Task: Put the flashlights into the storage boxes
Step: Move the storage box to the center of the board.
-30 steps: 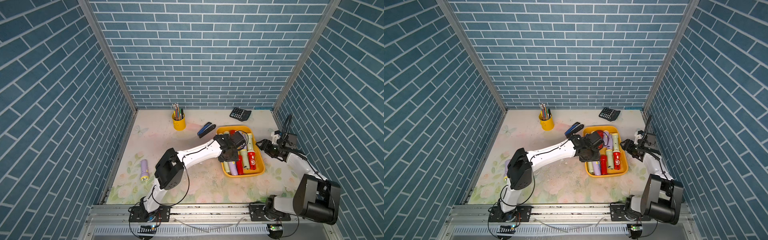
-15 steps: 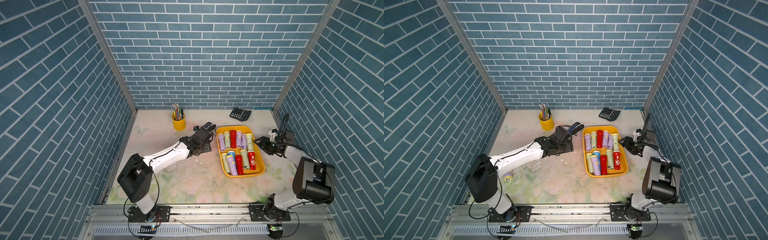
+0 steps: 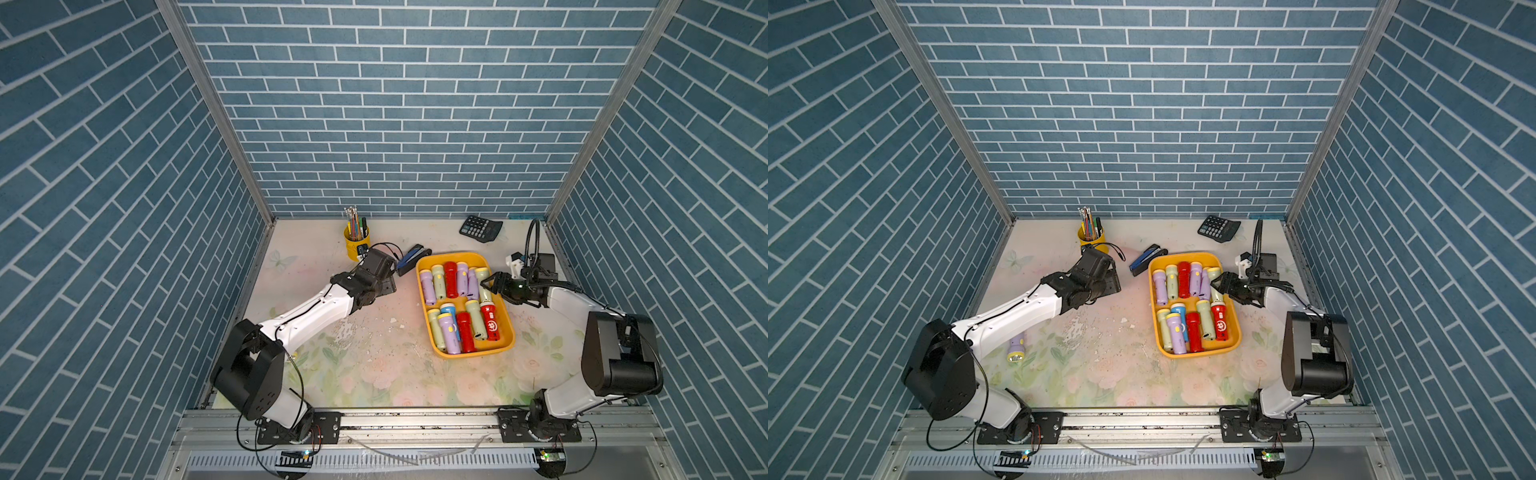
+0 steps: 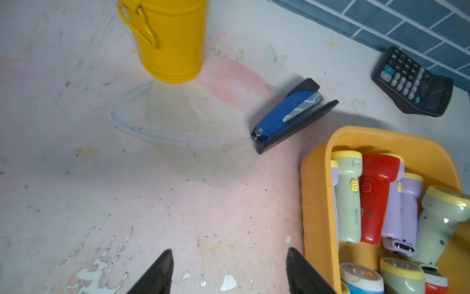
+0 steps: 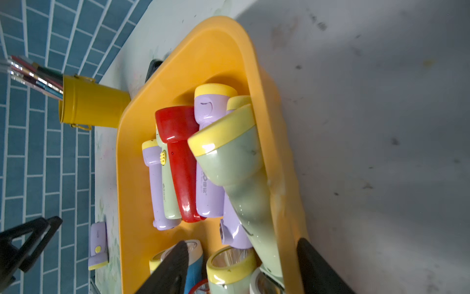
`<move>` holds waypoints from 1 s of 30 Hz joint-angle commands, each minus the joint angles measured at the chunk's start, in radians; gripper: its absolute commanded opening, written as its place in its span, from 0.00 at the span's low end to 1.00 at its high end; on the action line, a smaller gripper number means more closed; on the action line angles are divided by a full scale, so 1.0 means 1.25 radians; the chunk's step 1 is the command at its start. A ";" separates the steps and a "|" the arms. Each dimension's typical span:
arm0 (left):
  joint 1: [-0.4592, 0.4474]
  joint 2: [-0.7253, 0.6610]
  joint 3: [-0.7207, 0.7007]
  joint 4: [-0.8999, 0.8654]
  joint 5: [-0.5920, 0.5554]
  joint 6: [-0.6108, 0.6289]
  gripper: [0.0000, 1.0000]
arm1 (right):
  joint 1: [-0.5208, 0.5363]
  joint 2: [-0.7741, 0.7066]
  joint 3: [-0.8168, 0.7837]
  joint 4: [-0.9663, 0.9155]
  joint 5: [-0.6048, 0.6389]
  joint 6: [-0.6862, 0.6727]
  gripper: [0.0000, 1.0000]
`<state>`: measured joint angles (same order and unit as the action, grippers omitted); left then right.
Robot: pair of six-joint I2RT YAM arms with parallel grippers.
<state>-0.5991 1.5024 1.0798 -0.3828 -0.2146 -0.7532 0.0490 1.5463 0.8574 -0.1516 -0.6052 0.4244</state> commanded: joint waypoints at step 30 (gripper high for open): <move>0.203 -0.327 -0.389 0.468 -0.318 0.421 1.00 | 0.040 -0.274 -0.100 0.101 0.328 -0.037 0.69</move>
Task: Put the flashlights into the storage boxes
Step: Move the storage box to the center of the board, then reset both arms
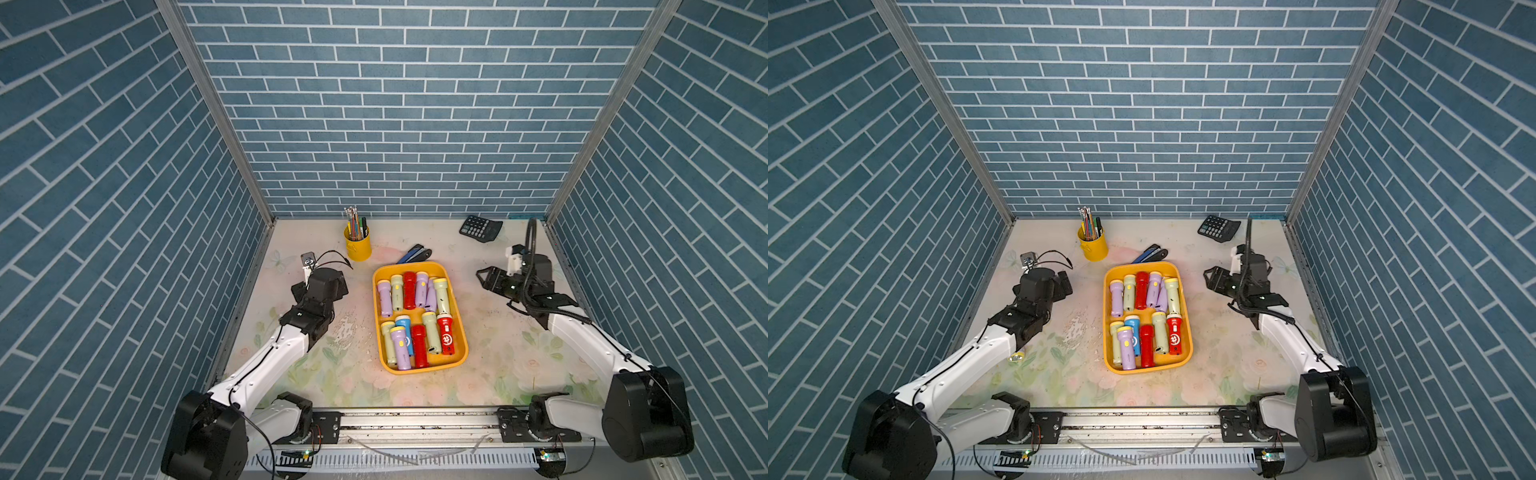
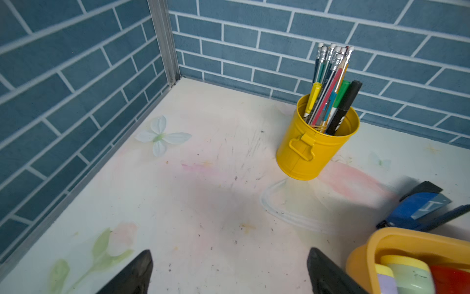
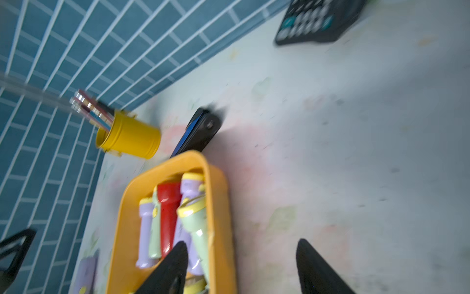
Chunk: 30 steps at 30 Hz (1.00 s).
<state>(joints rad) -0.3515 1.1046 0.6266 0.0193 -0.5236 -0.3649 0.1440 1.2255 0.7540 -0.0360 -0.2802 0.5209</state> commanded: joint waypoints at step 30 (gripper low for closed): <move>0.264 0.333 -0.226 0.737 0.284 0.304 1.00 | -0.176 0.252 -0.310 0.761 0.253 -0.341 0.99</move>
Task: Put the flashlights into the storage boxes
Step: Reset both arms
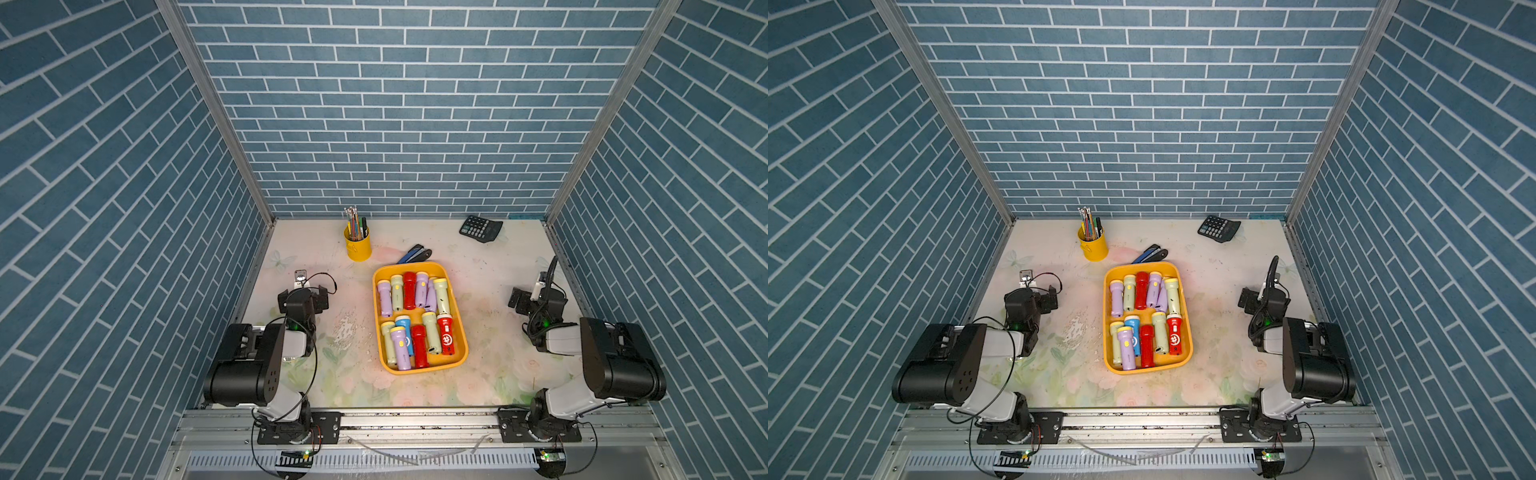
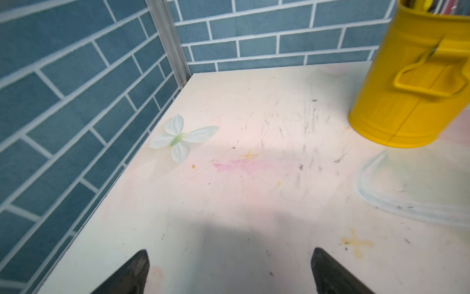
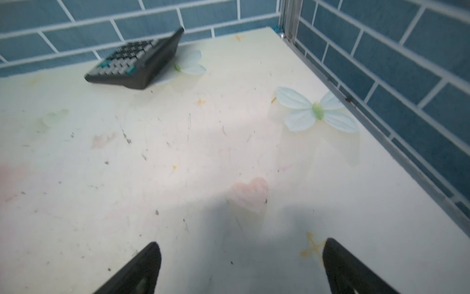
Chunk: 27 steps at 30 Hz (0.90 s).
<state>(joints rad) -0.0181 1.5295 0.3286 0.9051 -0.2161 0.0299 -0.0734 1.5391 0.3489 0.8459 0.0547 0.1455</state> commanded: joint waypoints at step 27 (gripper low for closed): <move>-0.003 -0.001 0.025 0.010 0.064 0.004 1.00 | 0.000 -0.002 0.018 0.046 -0.015 -0.043 0.99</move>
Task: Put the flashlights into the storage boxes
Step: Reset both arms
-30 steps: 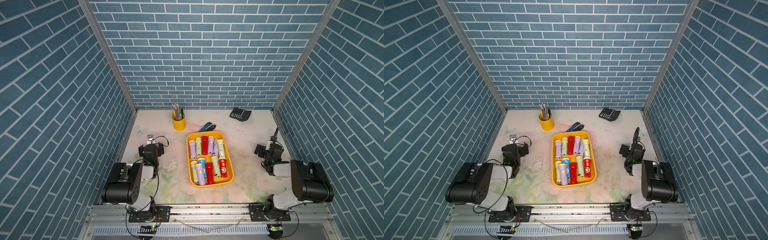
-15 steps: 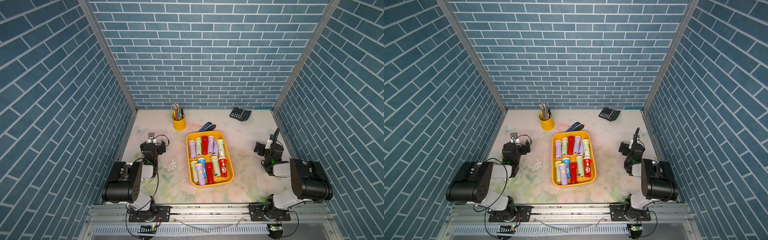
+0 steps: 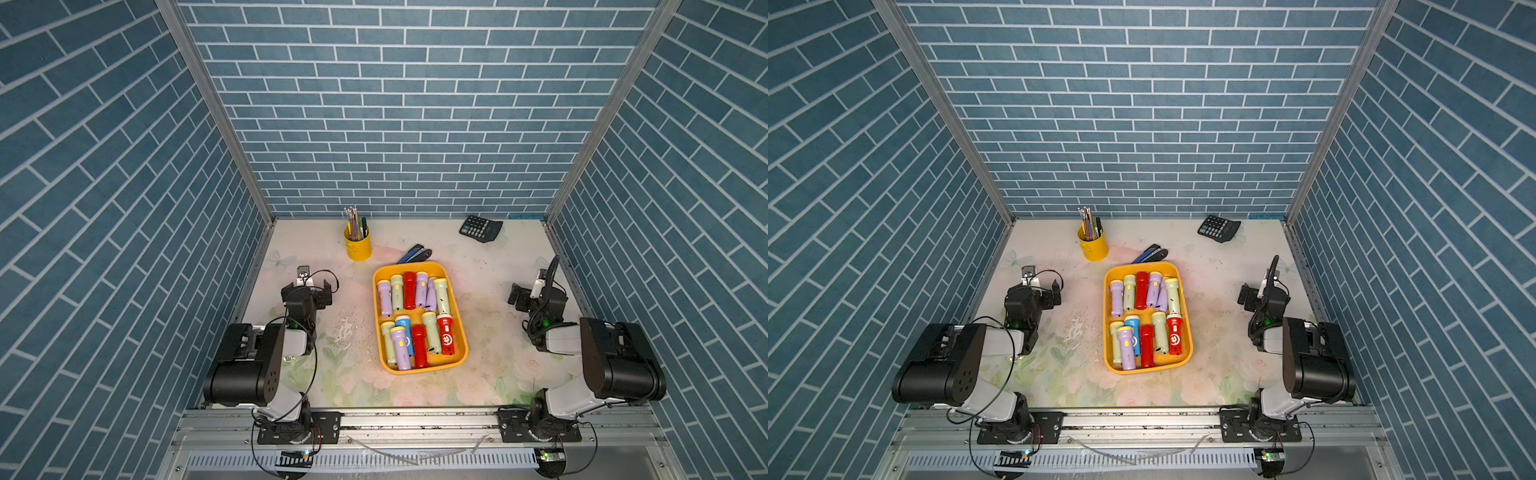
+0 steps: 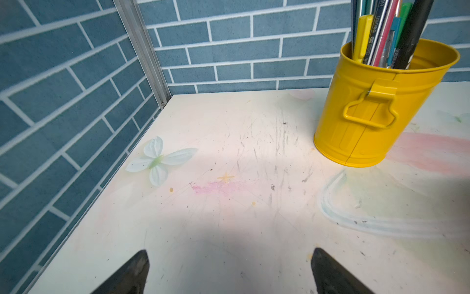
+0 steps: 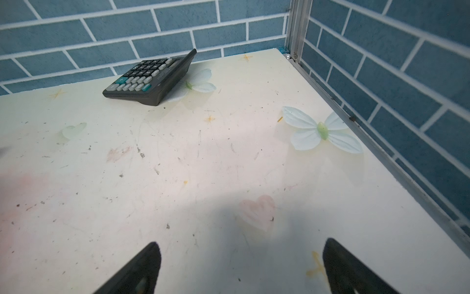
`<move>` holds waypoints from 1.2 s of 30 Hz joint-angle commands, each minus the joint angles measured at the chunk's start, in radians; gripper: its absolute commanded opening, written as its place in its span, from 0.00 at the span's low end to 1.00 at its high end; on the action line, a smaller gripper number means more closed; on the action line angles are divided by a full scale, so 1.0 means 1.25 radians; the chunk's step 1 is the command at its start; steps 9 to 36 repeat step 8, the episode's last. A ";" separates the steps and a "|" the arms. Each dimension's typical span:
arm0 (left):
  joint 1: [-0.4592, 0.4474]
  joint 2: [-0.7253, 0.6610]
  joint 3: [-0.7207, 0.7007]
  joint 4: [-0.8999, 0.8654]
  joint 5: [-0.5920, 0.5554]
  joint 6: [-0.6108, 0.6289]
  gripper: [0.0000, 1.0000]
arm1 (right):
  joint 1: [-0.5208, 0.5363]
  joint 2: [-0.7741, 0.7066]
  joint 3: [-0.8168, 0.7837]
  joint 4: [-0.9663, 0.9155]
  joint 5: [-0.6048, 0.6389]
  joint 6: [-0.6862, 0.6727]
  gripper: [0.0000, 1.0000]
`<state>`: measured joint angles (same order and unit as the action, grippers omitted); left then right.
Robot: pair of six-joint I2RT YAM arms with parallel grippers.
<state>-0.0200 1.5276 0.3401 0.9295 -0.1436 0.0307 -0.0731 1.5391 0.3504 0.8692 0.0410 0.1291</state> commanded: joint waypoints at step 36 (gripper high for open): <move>-0.001 0.001 0.015 -0.006 0.004 0.004 1.00 | 0.000 -0.001 0.019 0.027 -0.003 -0.030 0.99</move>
